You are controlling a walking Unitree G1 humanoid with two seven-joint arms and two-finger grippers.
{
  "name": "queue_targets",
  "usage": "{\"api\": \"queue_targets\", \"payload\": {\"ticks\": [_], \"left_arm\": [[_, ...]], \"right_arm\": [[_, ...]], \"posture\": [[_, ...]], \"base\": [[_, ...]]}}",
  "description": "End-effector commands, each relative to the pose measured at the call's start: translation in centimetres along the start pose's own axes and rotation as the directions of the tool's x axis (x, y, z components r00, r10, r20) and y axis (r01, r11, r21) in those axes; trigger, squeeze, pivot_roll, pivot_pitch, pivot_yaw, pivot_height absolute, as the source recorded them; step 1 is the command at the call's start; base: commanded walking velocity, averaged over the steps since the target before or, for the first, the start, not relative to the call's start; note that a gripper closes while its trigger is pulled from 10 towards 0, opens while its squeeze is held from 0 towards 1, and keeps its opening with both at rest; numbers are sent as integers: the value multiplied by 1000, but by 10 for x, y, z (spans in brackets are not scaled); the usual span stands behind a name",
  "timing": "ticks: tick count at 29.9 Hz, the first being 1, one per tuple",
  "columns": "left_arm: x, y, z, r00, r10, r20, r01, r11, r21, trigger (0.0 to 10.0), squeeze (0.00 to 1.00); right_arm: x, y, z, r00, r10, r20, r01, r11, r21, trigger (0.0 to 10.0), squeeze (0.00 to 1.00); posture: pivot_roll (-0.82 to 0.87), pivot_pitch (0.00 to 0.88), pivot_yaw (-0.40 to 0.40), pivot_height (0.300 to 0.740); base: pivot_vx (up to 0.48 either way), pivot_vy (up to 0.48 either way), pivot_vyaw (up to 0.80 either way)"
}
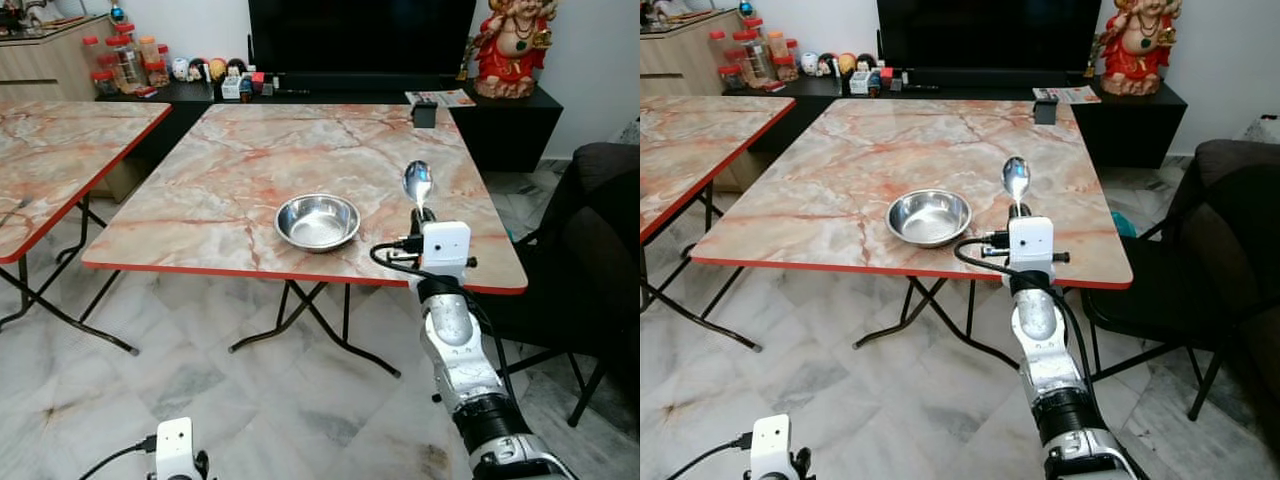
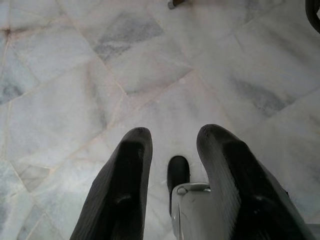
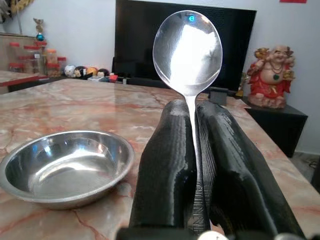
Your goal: Setting the table
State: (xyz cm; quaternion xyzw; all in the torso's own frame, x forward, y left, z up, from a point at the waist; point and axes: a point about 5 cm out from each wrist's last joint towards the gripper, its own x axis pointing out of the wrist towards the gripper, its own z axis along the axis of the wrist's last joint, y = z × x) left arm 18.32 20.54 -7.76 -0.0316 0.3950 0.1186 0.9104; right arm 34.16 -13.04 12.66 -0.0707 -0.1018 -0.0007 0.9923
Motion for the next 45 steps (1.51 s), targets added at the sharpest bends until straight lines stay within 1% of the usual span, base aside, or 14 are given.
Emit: {"api": "queue_targets", "payload": {"ticks": [1,14,20,31,35,45], "left_arm": [[1,4,4,1000,18,11,-18,1000,-6,10000,0],[1,3,5,1000,9,13,-9,1000,-5,10000,0],[1,2,3,1000,3,12,-2,1000,-9,10000,0],[1,3,3,1000,0,9,0,1000,-9,10000,0],[1,3,3,1000,2,9,-2,1000,-7,10000,0],[1,2,4,1000,0,12,0,1000,-6,10000,0]], "right_arm": [[2,4,2,1000,18,0,-18,1000,6,10000,0],[2,4,0,1000,4,-11,-4,1000,20,10000,0],[-2,8,-1,1000,14,-15,-14,1000,26,10000,0],[-8,23,-5,998,53,-35,-51,998,46,10000,0],[-8,24,-5,998,59,-34,-57,997,50,10000,0],[-8,23,-5,998,60,-34,-58,997,47,10000,0]], "posture": [[-50,0,24,732],[-56,0,28,732],[-55,0,26,732],[-55,0,29,732],[-55,0,29,732],[-58,0,28,732]], "base": [[307,0,0],[313,0,0],[292,0,0],[0,0,0],[0,0,0],[265,0,0]]}}
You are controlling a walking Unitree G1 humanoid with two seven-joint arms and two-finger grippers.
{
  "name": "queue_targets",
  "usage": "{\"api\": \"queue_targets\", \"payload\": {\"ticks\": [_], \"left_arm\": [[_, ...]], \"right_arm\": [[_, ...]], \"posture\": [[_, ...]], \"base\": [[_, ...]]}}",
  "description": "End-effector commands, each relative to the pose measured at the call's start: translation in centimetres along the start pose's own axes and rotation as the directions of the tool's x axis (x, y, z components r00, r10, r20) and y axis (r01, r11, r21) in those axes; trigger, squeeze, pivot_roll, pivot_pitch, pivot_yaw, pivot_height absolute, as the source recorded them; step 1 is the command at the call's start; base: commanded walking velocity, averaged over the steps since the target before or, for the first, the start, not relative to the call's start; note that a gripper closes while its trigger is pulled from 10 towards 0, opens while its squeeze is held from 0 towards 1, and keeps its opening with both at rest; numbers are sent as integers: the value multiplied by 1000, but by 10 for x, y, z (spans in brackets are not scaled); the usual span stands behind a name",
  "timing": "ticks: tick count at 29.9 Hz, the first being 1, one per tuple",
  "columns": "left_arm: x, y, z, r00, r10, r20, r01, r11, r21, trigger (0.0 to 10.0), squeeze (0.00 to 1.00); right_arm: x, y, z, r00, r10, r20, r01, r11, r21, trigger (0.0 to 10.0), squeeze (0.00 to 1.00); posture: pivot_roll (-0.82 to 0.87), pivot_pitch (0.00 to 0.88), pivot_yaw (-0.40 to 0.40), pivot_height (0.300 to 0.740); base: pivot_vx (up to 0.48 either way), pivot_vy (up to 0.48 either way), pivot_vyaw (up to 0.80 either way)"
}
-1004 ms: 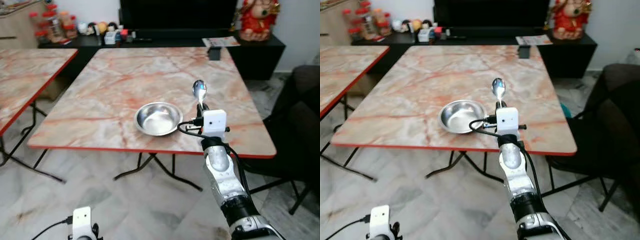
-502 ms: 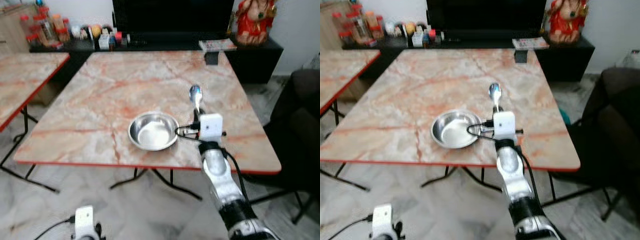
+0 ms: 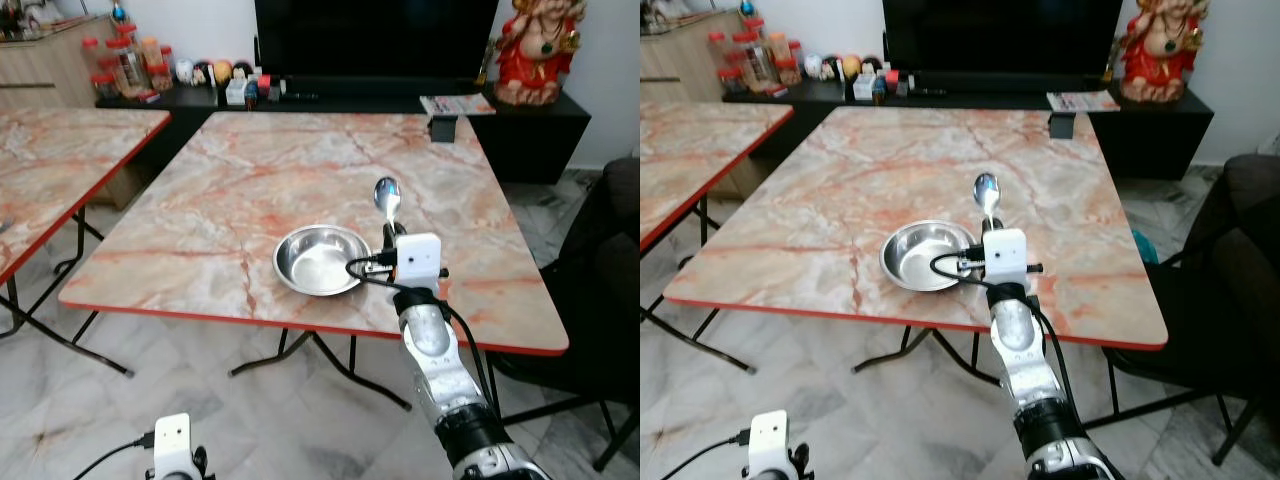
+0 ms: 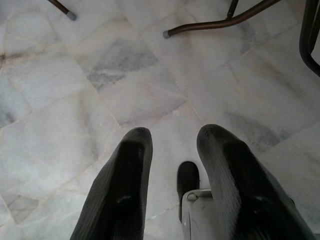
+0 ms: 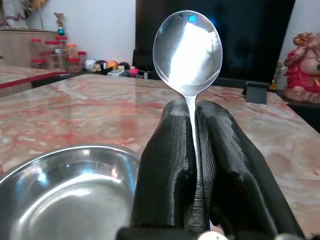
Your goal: Setting the table
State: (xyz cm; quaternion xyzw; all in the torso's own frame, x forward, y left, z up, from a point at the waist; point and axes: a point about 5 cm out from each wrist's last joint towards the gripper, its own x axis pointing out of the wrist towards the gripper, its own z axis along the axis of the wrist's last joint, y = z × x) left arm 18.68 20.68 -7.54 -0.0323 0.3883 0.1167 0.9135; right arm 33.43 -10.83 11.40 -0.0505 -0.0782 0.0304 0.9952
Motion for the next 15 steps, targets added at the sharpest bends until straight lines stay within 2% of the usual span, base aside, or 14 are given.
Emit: {"api": "queue_targets", "payload": {"ticks": [1,13,15], "left_arm": [[0,1,0,1000,5,-3,-5,1000,-5,10000,0],[1,1,2,1000,1,4,-1,1000,-10,10000,0],[1,1,2,1000,-2,7,2,1000,-12,10000,0]], "right_arm": [[1,-1,3,1000,-2,7,2,1000,-2,10000,0],[1,0,3,1000,-2,9,2,1000,1,10000,0],[1,0,3,1000,-2,9,2,1000,1,10000,0]], "posture": [[-58,0,28,732],[-56,0,30,732],[-56,0,30,732]], "base": [[274,0,0],[280,0,0],[0,0,0]]}}
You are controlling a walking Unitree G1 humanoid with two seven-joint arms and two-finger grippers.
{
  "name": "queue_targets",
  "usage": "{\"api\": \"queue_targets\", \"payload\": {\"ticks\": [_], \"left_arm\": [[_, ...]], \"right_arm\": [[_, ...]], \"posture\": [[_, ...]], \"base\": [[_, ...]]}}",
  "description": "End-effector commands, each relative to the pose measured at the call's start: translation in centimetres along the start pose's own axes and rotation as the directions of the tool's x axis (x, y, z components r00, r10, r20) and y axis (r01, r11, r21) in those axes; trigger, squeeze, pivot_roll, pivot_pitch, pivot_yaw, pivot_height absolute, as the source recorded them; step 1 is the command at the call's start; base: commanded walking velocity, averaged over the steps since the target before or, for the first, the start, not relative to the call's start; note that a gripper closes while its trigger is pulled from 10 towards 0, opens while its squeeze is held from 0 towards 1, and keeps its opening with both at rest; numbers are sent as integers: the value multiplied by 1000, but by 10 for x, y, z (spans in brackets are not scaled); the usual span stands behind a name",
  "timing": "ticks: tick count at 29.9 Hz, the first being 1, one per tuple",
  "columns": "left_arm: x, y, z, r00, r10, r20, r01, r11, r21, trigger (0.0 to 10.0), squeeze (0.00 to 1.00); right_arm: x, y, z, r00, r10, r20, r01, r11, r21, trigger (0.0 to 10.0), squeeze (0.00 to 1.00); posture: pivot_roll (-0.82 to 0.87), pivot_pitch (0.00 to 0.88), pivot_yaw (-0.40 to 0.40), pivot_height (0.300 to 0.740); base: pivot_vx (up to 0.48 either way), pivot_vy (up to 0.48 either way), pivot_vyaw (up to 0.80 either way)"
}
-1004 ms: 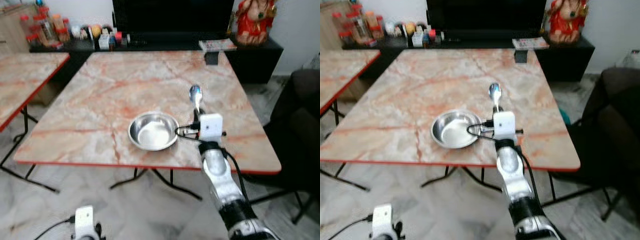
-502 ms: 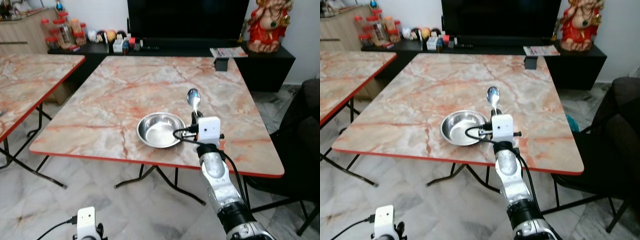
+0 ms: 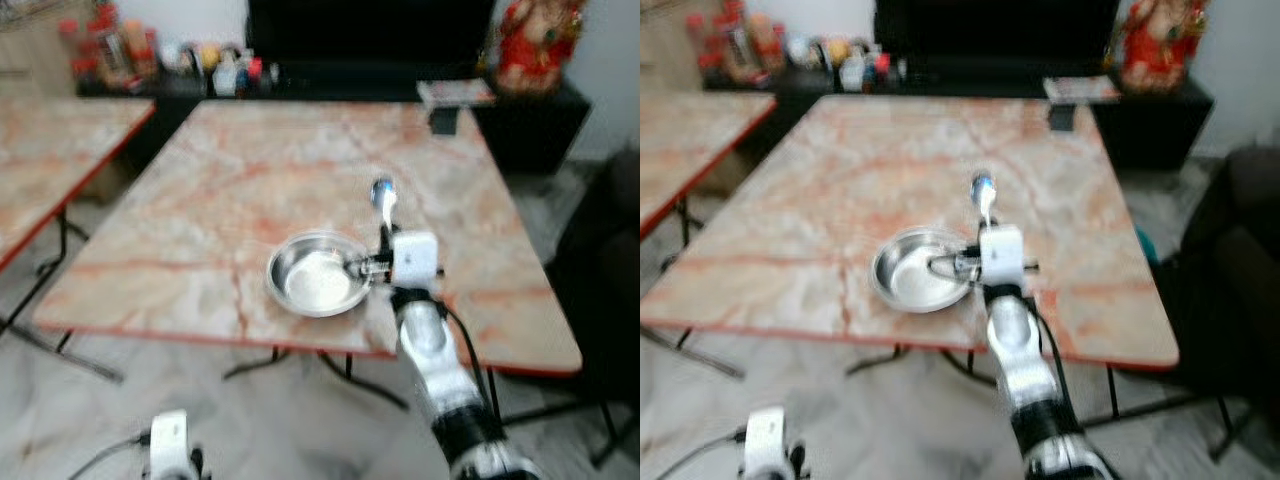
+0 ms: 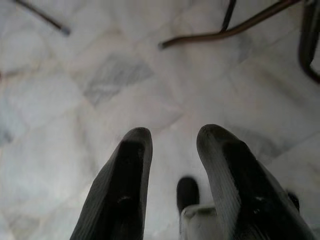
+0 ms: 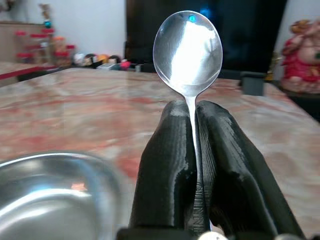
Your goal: Setting the table
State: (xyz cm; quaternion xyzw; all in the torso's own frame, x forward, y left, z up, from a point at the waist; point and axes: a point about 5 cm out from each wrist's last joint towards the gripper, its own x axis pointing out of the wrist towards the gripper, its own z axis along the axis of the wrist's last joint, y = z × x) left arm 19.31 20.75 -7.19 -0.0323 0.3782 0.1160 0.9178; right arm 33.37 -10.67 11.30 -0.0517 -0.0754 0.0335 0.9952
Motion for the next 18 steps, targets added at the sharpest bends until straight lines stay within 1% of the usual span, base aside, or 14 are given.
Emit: {"api": "queue_targets", "payload": {"ticks": [1,8,12,13,14,15,16,17,18], "left_arm": [[-1,1,-4,1000,-2,-11,2,1000,-11,10000,0],[-1,2,-4,1000,-5,-13,5,1000,-12,10000,0],[-1,3,-5,1000,-7,-15,7,1000,-10,10000,0],[-1,3,-5,1000,-8,-16,8,1000,-10,10000,0],[-2,3,-5,1000,-11,-17,11,1000,-10,10000,0],[-2,3,-6,1000,-12,-17,12,1000,-10,10000,0],[-2,3,-6,1000,-14,-18,14,1000,-10,10000,0],[-2,3,-6,1000,-14,-18,14,1000,-10,10000,0],[-2,3,-6,1000,-16,-20,16,1000,-8,10000,0]], "right_arm": [[1,-1,3,1000,-10,13,10,1000,3,10000,0],[-2,-2,-1,1000,-22,-8,22,1000,-8,10000,0],[-8,-3,-10,996,-42,-73,40,999,-28,10000,0],[-10,-3,-12,995,-49,-92,48,999,-14,10000,0],[-14,-6,-21,986,-75,-147,75,997,-5,10000,0],[-16,-7,-26,980,-91,-178,90,996,-10,10000,0],[-20,-11,-35,963,-125,-240,123,992,-24,10000,0],[-20,-11,-35,963,-125,-240,123,992,-24,10000,0],[-22,-13,-39,951,-146,-271,150,989,-6,10000,0]], "posture": [[-57,0,31,732],[-56,0,33,732],[-56,0,34,732],[-56,0,36,732],[-58,0,37,732],[-58,0,37,732],[-59,0,40,732],[-59,0,40,732],[-59,0,42,732]], "base": [[0,0,0],[0,0,0],[0,0,0],[0,0,0],[0,0,0],[0,0,0],[0,0,0],[0,0,0],[0,0,0]]}}
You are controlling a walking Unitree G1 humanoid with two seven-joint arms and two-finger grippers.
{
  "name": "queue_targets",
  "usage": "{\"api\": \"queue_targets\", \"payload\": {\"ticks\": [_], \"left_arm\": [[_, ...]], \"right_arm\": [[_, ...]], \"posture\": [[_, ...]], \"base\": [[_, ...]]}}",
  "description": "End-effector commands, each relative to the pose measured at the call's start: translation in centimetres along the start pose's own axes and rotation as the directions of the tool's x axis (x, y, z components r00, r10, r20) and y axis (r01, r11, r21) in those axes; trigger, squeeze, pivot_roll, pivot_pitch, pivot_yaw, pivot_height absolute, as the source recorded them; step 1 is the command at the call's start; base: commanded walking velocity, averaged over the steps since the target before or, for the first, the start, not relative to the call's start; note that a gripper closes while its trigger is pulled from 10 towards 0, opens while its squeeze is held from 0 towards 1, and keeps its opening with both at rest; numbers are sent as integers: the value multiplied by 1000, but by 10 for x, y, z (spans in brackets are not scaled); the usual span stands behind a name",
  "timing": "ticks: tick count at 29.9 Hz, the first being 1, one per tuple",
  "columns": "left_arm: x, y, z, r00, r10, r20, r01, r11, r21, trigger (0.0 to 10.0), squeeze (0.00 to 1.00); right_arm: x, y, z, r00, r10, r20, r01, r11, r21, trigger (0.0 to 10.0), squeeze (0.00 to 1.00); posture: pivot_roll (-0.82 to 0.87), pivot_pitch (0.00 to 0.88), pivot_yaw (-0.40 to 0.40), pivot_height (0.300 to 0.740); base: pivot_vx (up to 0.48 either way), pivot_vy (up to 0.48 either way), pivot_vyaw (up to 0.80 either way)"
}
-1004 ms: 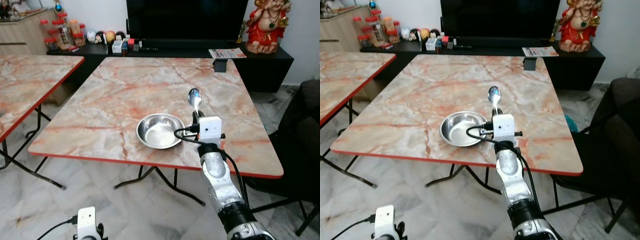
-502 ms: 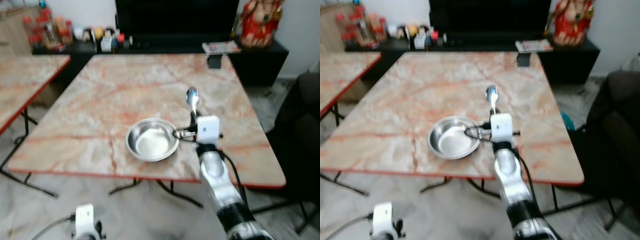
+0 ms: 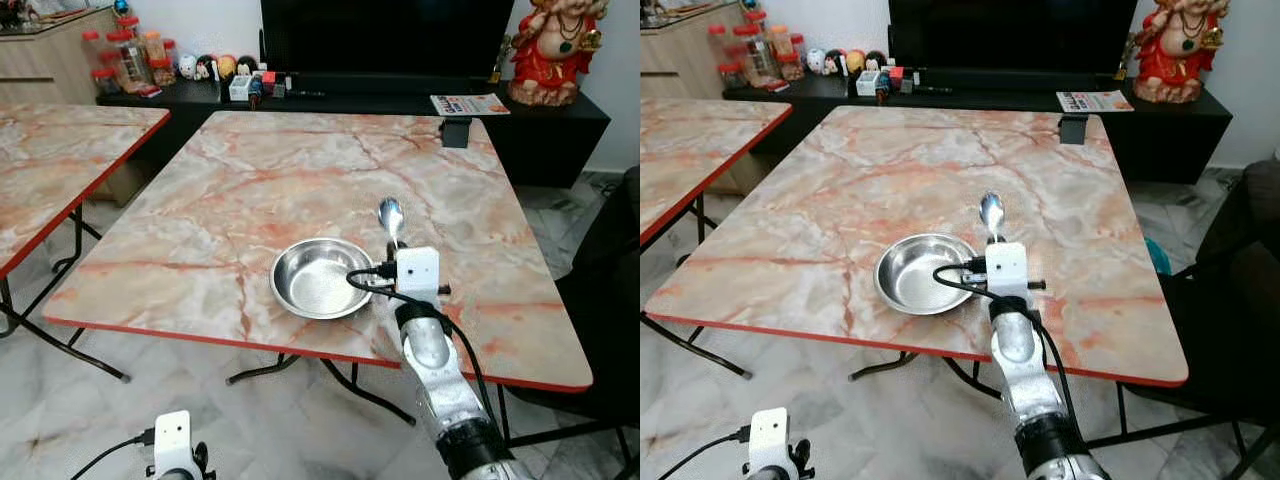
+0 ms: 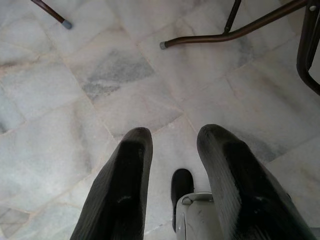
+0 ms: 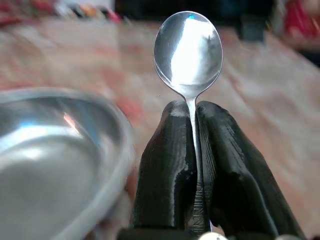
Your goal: Setting the table
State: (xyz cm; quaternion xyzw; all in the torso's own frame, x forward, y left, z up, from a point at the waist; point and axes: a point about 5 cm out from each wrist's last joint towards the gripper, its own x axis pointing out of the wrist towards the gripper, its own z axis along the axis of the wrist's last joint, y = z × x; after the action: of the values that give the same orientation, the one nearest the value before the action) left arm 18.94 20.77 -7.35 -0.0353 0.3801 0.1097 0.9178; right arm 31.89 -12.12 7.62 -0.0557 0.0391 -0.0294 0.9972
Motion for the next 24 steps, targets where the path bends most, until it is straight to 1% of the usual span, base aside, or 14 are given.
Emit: {"api": "queue_targets", "payload": {"ticks": [1,6,10,21,24], "left_arm": [[-1,2,-3,1000,-3,-17,3,1000,-7,10000,0],[-1,2,-3,1000,-7,-20,7,1000,-2,10000,0],[0,3,-1,1000,-6,-15,6,1000,1,10000,0],[0,5,-1,1000,-7,-16,7,1000,6,10000,0],[0,5,-1,1000,-7,-18,8,1000,8,10000,0]], "right_arm": [[1,-4,-6,998,-40,-55,42,998,39,10000,0],[2,-5,-8,996,-34,-86,37,999,38,10000,0],[7,-2,-11,989,-7,-145,16,998,61,10000,0],[20,1,-10,980,1,-197,9,999,52,10000,0],[23,0,-10,977,-9,-213,17,999,36,10000,0]], "posture": [[-60,0,44,732],[-58,0,47,732],[-51,0,49,732],[-42,0,54,732],[-37,0,55,732]], "base": [[0,0,0],[0,0,0],[0,0,0],[0,0,0],[0,0,0]]}}
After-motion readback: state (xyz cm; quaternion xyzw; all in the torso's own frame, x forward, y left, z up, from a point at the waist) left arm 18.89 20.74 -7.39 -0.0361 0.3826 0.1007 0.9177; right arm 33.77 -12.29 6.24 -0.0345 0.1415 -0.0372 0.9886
